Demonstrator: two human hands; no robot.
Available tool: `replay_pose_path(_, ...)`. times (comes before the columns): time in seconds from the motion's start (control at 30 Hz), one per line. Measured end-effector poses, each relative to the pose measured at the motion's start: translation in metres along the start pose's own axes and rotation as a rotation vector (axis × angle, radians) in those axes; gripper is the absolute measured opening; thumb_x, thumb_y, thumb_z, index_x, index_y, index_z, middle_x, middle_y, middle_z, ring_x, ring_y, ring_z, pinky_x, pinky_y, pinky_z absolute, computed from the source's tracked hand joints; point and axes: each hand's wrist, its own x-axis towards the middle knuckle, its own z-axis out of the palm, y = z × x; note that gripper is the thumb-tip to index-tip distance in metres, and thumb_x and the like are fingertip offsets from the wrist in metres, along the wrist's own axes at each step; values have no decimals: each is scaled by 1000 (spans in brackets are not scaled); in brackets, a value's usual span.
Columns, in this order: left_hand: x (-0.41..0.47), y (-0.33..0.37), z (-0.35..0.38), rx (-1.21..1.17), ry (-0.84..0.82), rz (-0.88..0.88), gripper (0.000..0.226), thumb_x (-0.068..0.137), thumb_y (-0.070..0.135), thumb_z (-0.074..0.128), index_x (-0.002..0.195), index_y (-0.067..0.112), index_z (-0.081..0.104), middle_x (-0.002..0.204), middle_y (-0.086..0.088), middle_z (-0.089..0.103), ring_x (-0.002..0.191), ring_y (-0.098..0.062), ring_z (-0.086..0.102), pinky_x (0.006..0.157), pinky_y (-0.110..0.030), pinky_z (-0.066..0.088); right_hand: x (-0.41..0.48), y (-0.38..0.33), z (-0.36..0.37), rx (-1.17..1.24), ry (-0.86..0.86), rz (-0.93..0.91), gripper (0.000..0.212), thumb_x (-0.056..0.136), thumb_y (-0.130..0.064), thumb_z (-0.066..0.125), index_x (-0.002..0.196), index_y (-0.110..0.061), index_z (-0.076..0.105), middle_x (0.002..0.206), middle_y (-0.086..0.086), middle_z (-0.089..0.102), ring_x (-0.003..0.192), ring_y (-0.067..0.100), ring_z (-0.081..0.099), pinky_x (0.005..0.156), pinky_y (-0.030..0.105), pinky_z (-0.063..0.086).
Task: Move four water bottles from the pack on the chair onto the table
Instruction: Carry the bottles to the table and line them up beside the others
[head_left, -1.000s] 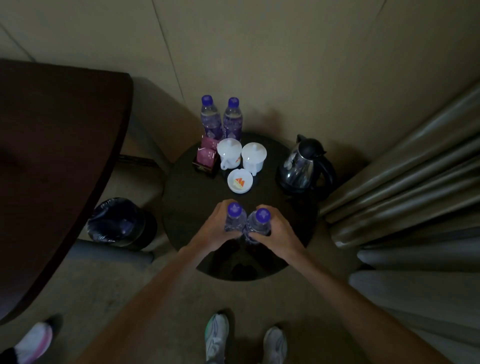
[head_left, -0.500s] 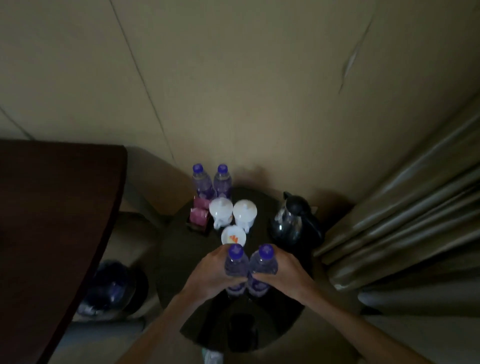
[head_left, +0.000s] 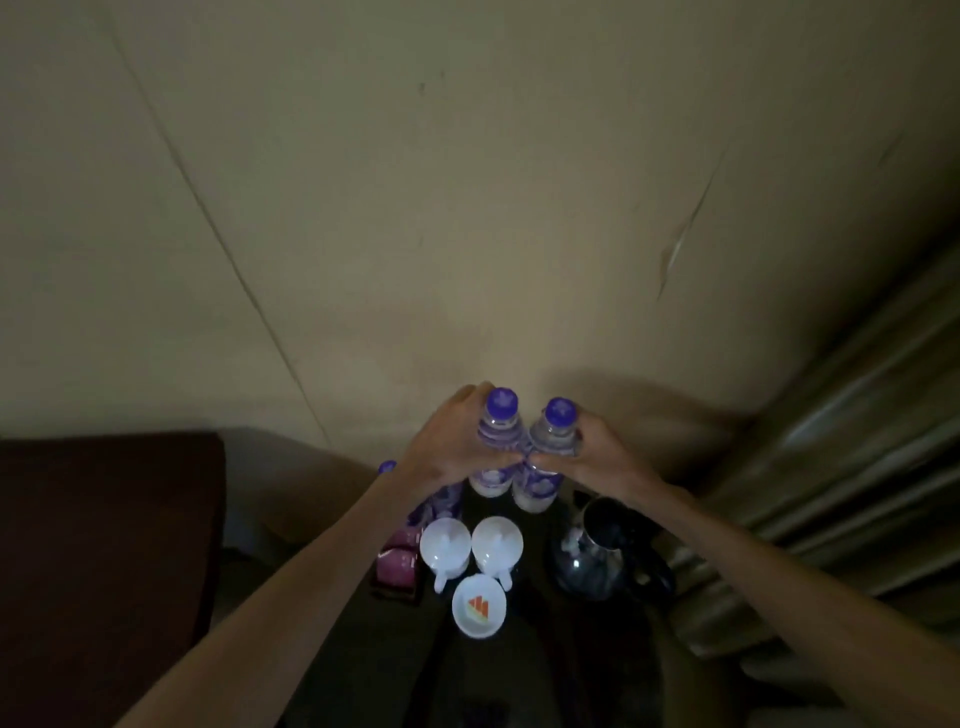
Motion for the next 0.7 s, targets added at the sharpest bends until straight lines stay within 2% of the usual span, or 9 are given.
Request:
replay_pose_path(0.17,24,-41,30,-29,-14,-98,50,62,30,88,99,16,57,103,-4,61,91,-20,61,78,-35,51,27,49,25,30,-48,28,40,58,-41,83,92,-40,61,96,1,73,90,18,72,85,54,57)
replay_pose_path(0.23,27,-57,42,-9,-29,-114,50,60,31,88,95,19,54,101,-5,60,90,-23,61,76,-37,50,33,65,33,47,-76,31,42,59,-41,83,94,-37,61,101,4,73,95,22,71,87,54,56)
replay_pose_path(0.33,30,-76,55,32,-47,-156,49,60,37,87,93,23,53,97,-3,62,87,-23,62,73,-36,49,39,78,43,49,-106,12,36,64,-42,77,96,-41,60,103,-2,71,100,18,69,88,46,56)
replay_pose_path(0.43,30,-90,64,115,-74,-217,54,58,44,85,96,21,56,94,2,64,88,-23,63,70,-31,45,45,91,53,2,-133,-13,26,77,-26,75,94,-40,59,98,-6,69,98,14,68,86,43,55)
replay_pose_path(0.5,28,-99,70,227,-99,-177,60,58,51,84,100,20,56,98,0,67,91,-24,63,76,-30,41,48,100,58,5,-133,3,28,83,-15,74,92,-35,58,95,-8,67,95,9,67,86,38,54)
replay_pose_path(0.57,27,-106,75,352,-123,-122,65,58,59,81,104,21,56,101,-1,68,95,-26,62,88,-33,37,51,108,61,20,-141,20,31,85,-11,73,93,-35,56,94,-11,65,93,2,65,86,32,52)
replay_pose_path(0.7,27,-115,80,421,-111,-107,62,60,62,78,101,20,59,95,-2,69,95,-26,63,95,-34,33,58,120,68,52,-171,9,17,82,-19,71,95,-23,61,95,0,69,96,21,68,90,45,54)
